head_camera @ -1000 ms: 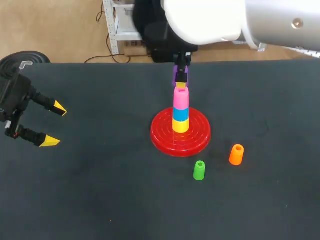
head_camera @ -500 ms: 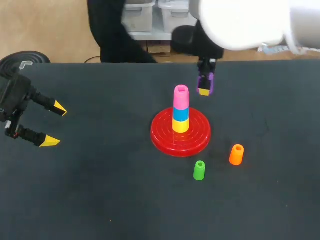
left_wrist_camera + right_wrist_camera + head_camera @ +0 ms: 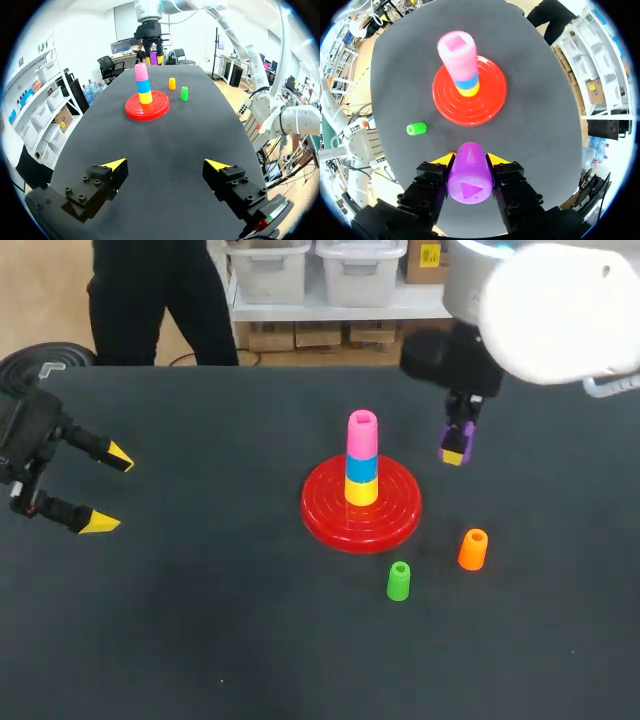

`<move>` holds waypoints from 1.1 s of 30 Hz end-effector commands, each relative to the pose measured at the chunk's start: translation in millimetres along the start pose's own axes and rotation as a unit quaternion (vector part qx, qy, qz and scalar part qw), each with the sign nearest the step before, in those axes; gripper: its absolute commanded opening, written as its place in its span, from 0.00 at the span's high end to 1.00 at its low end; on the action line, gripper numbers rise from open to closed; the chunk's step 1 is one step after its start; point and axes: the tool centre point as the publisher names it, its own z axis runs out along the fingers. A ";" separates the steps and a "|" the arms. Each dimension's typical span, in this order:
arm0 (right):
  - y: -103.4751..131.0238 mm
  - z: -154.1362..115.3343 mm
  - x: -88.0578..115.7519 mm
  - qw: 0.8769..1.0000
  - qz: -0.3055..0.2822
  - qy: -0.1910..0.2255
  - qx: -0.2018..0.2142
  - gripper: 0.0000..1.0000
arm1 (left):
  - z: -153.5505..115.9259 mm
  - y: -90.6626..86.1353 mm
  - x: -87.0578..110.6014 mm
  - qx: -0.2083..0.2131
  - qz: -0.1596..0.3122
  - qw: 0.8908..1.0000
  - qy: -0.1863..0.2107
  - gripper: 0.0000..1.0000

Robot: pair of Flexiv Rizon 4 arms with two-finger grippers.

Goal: Pick up and stack the cylinders on the red base in this order: pink,purple,orange,green

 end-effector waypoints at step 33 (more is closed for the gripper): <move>7.1 66.7 25.0 1.000 0.021 0.017 -0.003 1.00 | 0.3 -0.5 1.2 -0.001 0.001 1.000 -0.001 0.00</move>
